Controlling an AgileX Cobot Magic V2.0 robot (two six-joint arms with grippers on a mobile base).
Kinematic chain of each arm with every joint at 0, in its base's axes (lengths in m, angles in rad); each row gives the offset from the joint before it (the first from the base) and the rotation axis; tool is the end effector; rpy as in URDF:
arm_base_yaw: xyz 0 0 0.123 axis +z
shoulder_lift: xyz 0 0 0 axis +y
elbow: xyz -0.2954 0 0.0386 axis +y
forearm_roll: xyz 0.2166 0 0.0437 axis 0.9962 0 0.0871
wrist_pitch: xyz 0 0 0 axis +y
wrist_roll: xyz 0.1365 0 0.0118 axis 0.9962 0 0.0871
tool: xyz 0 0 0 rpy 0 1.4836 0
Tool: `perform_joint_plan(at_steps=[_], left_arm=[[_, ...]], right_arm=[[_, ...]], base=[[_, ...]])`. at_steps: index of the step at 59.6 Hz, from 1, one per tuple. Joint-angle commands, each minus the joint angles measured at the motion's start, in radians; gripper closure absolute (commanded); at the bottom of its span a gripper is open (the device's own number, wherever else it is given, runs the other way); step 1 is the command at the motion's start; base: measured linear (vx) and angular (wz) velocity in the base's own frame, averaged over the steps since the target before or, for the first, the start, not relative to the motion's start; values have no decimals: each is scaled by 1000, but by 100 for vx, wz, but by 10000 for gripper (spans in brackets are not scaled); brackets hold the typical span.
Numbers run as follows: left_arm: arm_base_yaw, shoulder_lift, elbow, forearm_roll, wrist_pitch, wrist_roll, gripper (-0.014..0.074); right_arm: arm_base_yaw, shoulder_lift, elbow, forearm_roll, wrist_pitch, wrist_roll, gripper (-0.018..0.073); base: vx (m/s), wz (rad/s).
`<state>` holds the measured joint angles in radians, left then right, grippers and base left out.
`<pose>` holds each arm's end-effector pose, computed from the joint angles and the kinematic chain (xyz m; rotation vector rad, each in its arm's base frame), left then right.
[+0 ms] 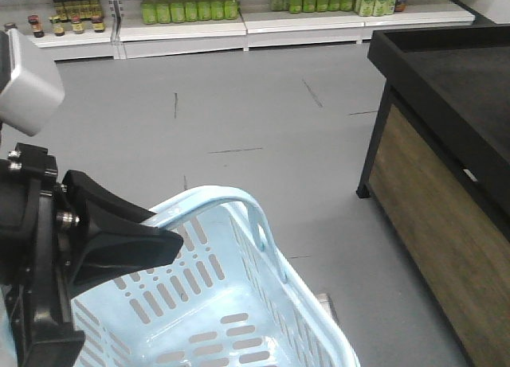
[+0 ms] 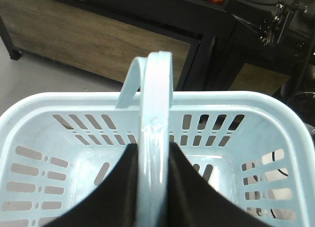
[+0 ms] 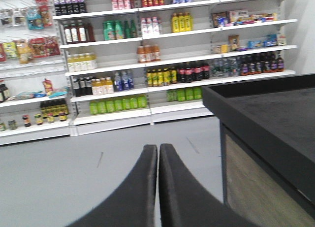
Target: Pick three apples into basket with both arms
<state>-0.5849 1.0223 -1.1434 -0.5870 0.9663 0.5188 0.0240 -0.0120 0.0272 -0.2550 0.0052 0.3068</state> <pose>0.1190 -0.1538 0.3889 1.0589 1.9987 -0.7598 0.0581 0.0012 0.2075 0.0220 1.5040 0.0600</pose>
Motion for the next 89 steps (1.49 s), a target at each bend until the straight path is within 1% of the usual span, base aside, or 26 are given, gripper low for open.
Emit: perform_joint_plan(at_steps=[1,49,70,89], left_arm=[[-7,-18,-27,-53,-72,-12,603],[-7,-18,-27,-53,-72,-12,603],[-7,-18,-27,-53,-72,-12,603],[-7,-18,-27,-54,-72,-12,603]], right_arm=[[-4,-11,14,-2,-70,-5,564],[-4,-11,14,-2,-70,-5,564],[-4,-11,14,-2,-70,-5,564],[-4,-11,14,-2,-70,-5,564]], base=[[4,29],[12,40],[13,16],[15,1]])
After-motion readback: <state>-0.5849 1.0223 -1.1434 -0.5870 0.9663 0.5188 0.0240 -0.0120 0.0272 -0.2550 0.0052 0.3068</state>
